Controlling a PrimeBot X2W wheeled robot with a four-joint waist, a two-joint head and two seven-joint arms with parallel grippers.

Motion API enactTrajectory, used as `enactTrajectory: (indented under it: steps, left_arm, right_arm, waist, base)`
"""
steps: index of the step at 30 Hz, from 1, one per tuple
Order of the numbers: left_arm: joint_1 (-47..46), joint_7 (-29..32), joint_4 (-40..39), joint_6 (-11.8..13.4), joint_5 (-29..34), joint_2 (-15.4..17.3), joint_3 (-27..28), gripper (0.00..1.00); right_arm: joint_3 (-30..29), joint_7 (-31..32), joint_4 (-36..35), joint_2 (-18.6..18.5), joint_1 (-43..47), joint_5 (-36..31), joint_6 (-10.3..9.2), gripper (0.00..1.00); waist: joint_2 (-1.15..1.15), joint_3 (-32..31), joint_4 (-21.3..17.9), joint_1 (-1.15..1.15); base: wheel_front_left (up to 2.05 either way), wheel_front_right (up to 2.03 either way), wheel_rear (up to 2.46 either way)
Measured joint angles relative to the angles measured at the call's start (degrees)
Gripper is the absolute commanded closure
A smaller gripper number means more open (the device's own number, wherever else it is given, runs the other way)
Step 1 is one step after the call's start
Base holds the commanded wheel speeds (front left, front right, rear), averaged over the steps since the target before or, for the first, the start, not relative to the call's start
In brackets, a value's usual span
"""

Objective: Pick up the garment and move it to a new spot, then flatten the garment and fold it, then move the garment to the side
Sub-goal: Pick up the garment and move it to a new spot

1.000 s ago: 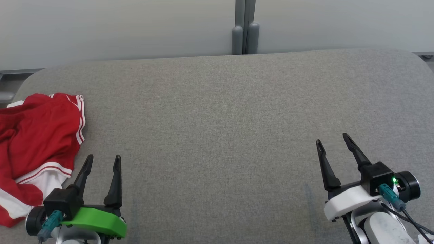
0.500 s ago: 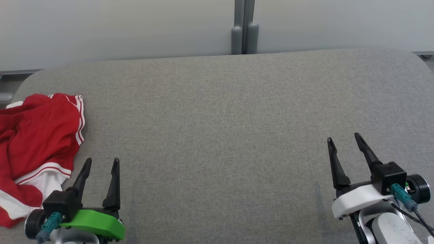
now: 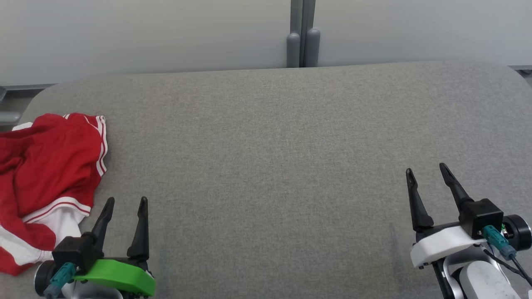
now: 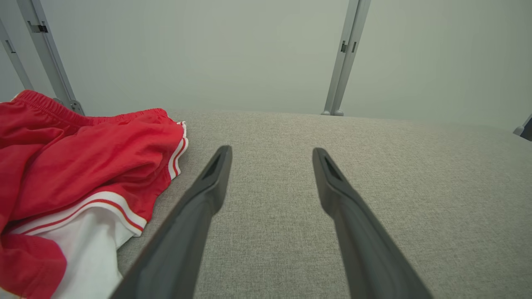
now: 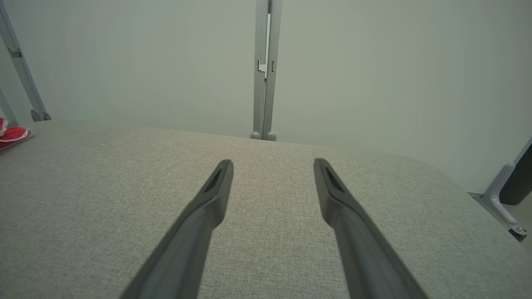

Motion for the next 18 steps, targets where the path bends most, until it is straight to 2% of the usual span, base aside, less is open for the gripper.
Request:
enactTrajectory:
  steps: [8,18]
  left_arm:
    - [-0.1,0.0,0.3,-0.3,0.0,-0.9,-0.5,0.00]
    - [2.5,0.0,-0.2,-0.1,-0.5,-1.0,5.4,0.00]
  right_arm:
    - [-0.1,0.0,-0.3,0.0,0.7,-0.4,0.83,0.00]
    - [4.1,0.0,1.0,0.9,-1.0,-1.0,4.67,0.00]
  waist:
    - [0.00,0.1,3.8,0.00]
    - [0.00,-0.2,11.0,0.00]
  base:
    - [0.00,0.00,0.00]
    - [0.00,0.00,0.00]
